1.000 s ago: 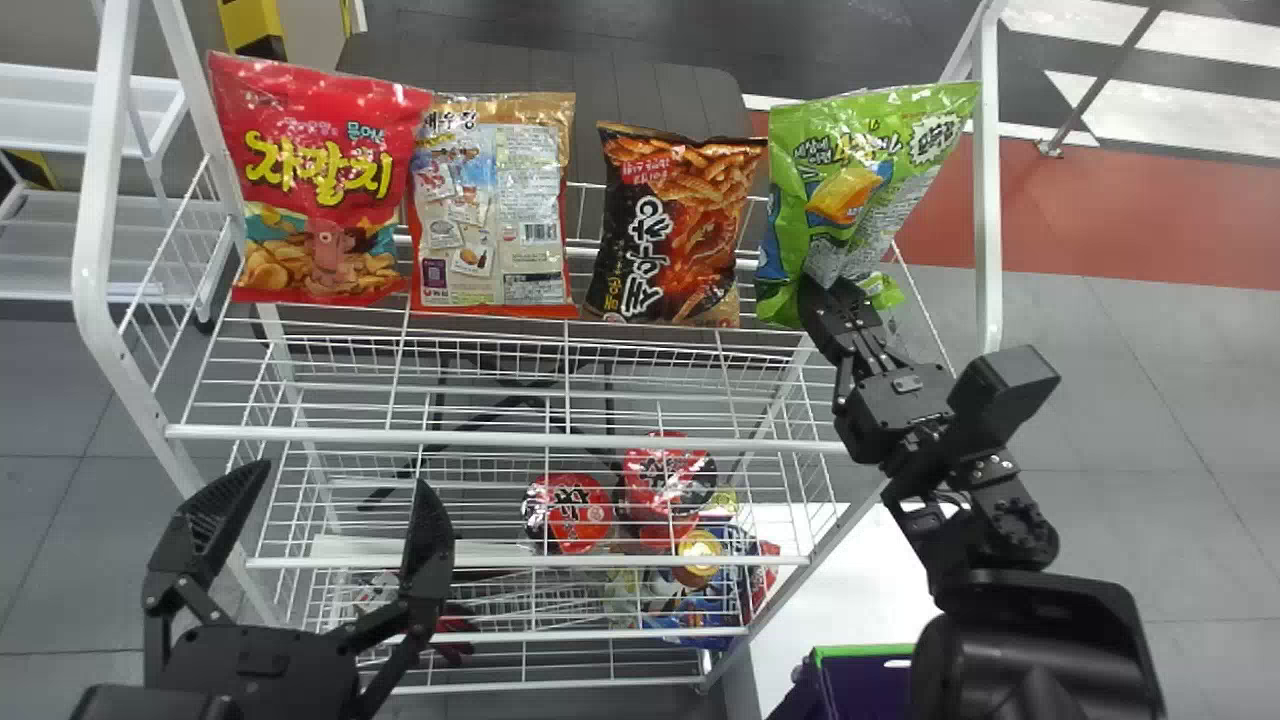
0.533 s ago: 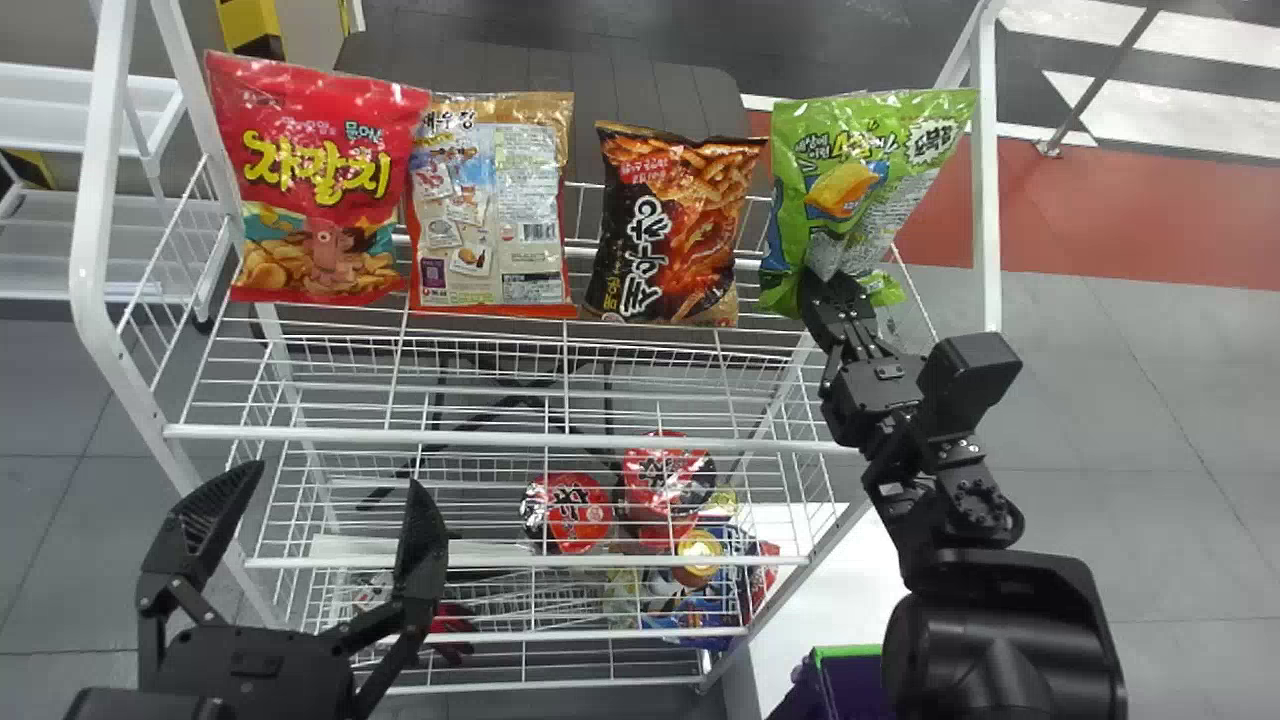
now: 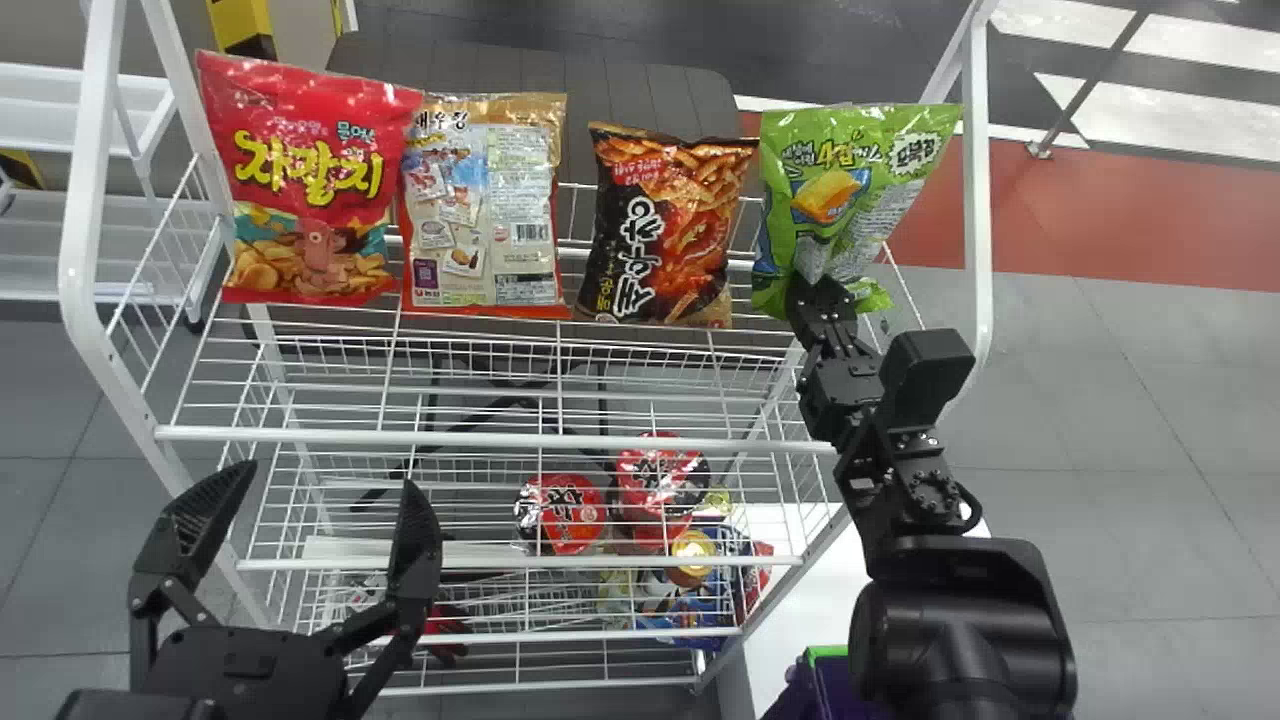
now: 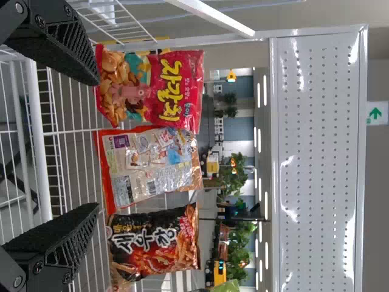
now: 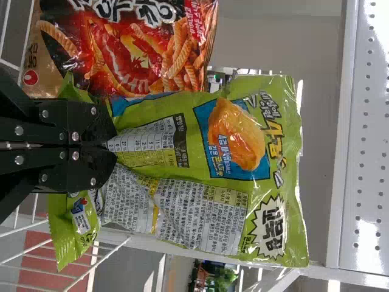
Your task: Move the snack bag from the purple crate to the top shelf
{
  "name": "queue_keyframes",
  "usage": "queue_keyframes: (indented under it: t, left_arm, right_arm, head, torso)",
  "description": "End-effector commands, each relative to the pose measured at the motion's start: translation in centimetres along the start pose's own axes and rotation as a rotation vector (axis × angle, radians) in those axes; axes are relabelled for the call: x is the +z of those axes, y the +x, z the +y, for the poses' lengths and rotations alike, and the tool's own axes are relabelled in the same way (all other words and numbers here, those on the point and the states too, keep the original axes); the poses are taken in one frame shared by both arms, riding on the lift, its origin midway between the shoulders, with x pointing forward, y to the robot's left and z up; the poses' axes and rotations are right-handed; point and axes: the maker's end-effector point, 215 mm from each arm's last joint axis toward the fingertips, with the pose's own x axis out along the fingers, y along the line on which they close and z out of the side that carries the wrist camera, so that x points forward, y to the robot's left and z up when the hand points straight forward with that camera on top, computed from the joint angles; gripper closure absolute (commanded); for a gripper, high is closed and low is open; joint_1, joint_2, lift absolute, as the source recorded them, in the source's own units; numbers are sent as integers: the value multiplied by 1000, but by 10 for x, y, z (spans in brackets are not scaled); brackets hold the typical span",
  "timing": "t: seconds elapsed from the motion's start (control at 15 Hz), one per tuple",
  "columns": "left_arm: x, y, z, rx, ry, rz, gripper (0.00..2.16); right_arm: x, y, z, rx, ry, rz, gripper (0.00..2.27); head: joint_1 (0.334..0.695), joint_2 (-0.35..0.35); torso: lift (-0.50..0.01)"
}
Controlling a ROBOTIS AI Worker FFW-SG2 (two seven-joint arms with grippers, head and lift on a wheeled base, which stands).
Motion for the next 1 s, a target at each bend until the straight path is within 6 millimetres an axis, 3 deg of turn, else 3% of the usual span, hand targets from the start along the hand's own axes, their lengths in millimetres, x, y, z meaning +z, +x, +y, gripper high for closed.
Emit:
queue_keyframes:
  t: [0.0,0.4,0.93]
  left_arm:
    - [-1,0,0,0,1,2,103]
    - [-1,0,2,0,6,-2,103]
    - [-1,4,2,-4,4,-4,103]
  right_arm:
    - [-7,8,1,-9,4,12,2246]
    - [-16,28,-5,-45,3,37,2243]
    - [-30,33,-7,-72,7,74,2243]
  head:
    - [695,-212]
    - [695,-213]
    - [695,-211]
  torso:
    - [0]
    - [0]
    - [0]
